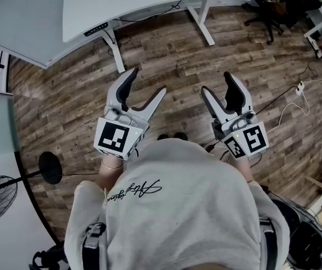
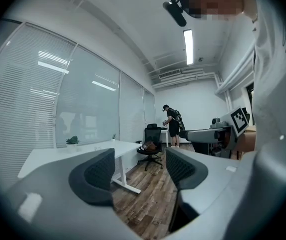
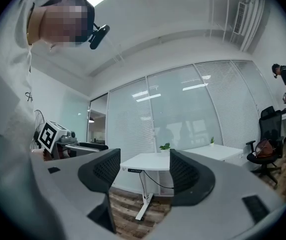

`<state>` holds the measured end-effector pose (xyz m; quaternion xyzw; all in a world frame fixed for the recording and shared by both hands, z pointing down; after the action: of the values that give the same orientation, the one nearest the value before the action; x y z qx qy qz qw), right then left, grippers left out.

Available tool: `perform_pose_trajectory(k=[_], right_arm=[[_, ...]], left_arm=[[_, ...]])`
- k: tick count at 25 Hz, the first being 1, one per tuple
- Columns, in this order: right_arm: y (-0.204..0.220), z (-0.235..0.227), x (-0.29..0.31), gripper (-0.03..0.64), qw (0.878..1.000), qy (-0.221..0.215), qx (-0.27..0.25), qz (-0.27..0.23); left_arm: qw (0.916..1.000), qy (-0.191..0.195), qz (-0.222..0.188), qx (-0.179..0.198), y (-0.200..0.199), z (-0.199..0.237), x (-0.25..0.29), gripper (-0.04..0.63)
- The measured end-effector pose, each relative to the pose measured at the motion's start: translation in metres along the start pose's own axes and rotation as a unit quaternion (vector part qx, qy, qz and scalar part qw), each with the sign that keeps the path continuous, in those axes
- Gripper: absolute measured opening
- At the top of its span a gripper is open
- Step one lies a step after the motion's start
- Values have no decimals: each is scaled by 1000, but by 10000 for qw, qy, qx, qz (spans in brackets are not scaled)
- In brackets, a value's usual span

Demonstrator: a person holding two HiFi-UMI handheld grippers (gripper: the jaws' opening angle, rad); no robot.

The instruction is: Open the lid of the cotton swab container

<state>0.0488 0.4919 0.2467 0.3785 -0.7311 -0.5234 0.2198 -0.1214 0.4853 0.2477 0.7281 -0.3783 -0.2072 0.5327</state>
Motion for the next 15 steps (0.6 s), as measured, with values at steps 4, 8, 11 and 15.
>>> perform_pose_trajectory(k=[4, 8, 11, 15], right_arm=[[-1, -4, 0, 291, 10000, -11, 11, 18], [-4, -8, -3, 290, 10000, -53, 16, -59], [-8, -13, -3, 290, 10000, -68, -29, -67], [-10, -26, -6, 290, 10000, -44, 14, -58]], left_arm=[[10000, 15, 10, 23, -1, -3, 3, 308], [10000, 20, -6, 54, -2, -7, 8, 308], [10000, -13, 8, 79, -3, -5, 13, 308], [9999, -81, -26, 59, -6, -4, 21, 308]])
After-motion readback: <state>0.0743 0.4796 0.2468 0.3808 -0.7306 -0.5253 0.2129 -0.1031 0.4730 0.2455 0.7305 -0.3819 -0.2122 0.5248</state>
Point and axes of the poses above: the fingertips, and each gripper's own axes: x forward along the fingers, z to its left, y out of its underside, the point moved 2 cm from there along -x, backward along the fingers, and after that the axes turned 15 degrees about x, right-handed, at the moved point
